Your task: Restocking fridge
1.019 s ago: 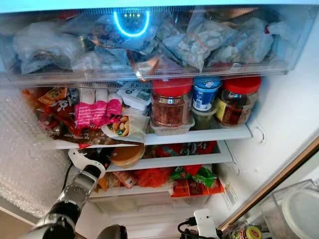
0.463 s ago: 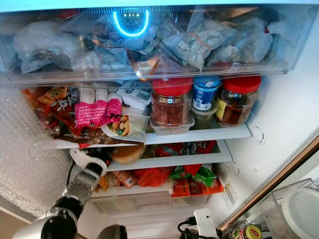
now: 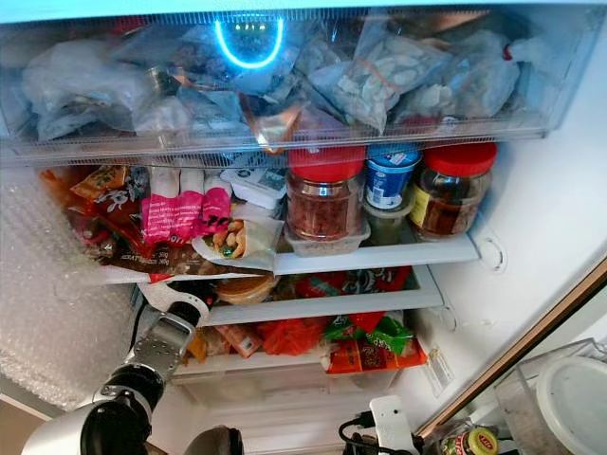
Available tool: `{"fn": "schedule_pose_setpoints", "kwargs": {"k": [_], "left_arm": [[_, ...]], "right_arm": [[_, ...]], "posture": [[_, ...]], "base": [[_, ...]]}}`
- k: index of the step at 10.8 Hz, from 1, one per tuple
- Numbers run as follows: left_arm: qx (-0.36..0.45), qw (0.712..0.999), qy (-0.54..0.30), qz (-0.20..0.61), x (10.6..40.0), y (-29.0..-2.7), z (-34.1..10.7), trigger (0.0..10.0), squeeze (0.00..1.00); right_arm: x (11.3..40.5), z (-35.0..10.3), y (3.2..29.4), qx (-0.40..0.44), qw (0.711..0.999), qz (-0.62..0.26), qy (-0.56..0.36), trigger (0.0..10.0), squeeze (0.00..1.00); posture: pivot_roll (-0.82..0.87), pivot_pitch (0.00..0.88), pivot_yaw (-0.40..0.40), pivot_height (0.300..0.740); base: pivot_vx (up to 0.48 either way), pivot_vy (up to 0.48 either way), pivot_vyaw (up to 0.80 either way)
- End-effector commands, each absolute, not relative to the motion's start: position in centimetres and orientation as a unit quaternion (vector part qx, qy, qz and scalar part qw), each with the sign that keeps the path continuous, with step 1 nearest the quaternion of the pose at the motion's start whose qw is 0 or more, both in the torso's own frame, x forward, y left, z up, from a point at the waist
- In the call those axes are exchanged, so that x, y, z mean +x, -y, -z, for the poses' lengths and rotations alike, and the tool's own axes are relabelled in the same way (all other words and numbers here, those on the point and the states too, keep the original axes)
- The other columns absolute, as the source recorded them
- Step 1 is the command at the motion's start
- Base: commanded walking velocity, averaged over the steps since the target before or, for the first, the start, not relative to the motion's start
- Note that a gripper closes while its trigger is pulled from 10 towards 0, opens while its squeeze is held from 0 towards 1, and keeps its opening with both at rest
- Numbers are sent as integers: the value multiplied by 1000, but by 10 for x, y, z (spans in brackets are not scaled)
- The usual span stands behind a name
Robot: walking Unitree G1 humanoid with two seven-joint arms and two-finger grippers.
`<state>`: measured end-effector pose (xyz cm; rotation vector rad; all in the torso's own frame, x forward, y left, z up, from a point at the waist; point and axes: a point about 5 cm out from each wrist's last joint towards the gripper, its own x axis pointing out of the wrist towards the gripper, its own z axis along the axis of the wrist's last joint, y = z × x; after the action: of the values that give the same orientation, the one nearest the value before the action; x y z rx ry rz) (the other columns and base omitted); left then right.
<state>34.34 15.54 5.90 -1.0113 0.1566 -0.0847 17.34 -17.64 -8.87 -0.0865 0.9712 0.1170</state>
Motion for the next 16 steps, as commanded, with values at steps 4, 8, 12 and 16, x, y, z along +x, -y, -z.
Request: {"fn": "schedule_pose_setpoints", "kwargs": {"k": [4, 8, 12, 16], "left_arm": [[-478, 873, -81, 42, 344, -151, -58, 10000, 725], [-478, 874, -76, 42, 346, -148, -60, 10000, 1000], [-467, 879, -67, 72, 345, -144, -62, 10000, 1000], [-438, 890, -69, 104, 336, -143, -57, 10000, 0]], "right_arm": [[150, 99, 178, -32, 860, -48, -507, 10000, 0], [150, 99, 177, -30, 861, -46, -506, 10000, 0], [150, 99, 176, -30, 861, -44, -505, 10000, 0], [150, 99, 175, -31, 861, -45, -505, 10000, 0]], "posture": [[-85, 50, 14, 642], [-89, 50, 16, 642], [-83, 48, 20, 642], [-77, 43, 23, 642]], "base": [[0, 0, 0], [0, 0, 0], [0, 0, 0], [0, 0, 0]]}}
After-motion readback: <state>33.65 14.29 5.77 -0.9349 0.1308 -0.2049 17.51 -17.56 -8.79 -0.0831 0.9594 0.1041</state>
